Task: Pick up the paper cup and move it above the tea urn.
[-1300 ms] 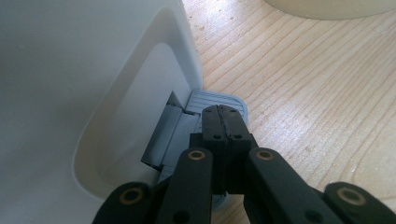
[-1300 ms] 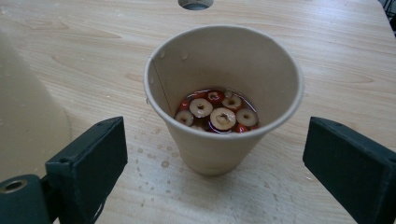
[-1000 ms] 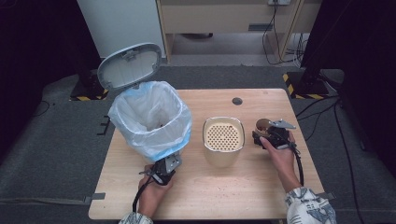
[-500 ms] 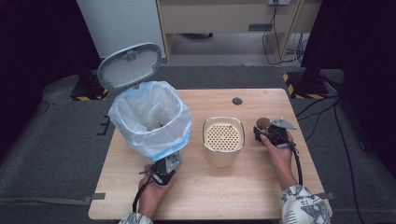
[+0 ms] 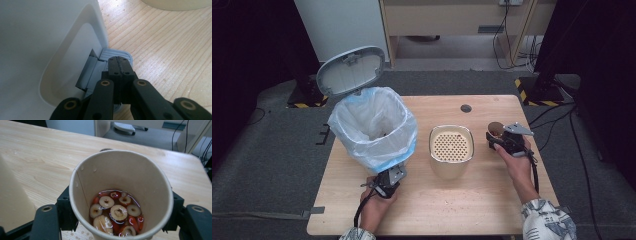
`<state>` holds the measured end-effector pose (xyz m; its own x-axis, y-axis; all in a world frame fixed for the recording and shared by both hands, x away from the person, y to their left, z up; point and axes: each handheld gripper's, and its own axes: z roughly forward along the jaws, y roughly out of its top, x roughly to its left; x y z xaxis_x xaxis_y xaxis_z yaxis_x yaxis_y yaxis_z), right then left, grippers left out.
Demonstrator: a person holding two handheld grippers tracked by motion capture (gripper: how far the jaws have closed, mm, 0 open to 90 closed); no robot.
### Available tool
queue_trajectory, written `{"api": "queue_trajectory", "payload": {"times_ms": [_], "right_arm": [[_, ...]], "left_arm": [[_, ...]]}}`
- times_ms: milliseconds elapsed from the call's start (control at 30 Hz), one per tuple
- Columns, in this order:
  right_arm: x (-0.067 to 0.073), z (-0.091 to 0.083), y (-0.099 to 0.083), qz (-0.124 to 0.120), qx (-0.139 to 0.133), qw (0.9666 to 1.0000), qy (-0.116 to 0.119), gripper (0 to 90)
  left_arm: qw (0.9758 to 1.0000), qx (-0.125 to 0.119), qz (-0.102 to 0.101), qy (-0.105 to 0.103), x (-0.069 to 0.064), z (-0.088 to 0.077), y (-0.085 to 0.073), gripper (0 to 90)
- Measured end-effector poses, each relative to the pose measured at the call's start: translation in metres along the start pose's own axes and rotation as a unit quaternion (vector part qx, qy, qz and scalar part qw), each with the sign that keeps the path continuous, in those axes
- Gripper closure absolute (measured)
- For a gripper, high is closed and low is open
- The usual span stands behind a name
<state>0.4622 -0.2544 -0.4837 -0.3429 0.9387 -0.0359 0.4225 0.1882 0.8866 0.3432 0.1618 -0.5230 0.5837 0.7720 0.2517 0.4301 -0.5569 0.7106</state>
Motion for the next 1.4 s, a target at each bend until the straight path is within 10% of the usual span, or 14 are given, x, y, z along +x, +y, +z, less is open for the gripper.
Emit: {"api": "queue_trajectory", "payload": {"times_ms": [800,1400], "right_arm": [[-0.014,-0.04,0.077,-0.085,-0.029,0.9957,0.023,35.8],[0.012,-0.046,0.115,-0.134,-0.046,0.9887,0.05,36.0]], "left_arm": [[1.0,0.0,0.0,0.0,0.0,0.0,0.0,89.1],[1.0,0.0,0.001,-0.001,0.0,0.0,0.0,89.1]]}}
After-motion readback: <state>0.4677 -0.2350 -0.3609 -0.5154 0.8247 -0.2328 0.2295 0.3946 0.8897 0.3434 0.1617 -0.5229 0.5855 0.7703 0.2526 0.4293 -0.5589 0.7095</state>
